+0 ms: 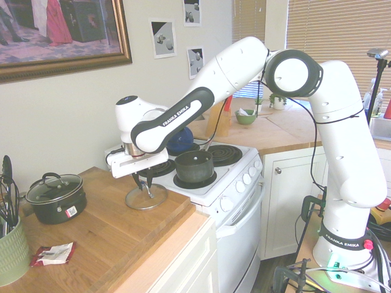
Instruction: Cover the lid of the pot
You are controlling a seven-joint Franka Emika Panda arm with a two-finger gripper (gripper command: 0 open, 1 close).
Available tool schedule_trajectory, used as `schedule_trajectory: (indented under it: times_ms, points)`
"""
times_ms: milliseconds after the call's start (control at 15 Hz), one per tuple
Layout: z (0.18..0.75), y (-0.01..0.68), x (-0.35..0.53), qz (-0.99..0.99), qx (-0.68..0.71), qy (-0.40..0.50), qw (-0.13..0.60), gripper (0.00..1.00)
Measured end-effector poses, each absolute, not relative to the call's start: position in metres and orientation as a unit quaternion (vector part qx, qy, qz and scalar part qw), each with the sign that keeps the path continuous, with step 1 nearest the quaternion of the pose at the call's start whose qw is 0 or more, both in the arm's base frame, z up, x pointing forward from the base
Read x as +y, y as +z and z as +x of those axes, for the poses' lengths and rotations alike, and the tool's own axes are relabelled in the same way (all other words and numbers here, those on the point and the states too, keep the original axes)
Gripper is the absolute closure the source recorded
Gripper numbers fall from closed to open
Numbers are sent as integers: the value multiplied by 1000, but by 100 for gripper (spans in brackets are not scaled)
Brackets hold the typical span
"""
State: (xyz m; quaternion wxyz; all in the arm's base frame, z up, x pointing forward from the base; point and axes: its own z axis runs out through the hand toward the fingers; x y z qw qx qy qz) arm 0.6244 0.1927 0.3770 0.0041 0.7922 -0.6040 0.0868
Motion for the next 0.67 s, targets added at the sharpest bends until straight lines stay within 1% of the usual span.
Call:
schedule_trajectory:
  times_ms: [467,667]
  points:
    - [627,377,191,792,-605,85,2,100]
    - [631,404,192,788,-608,95,-20,100]
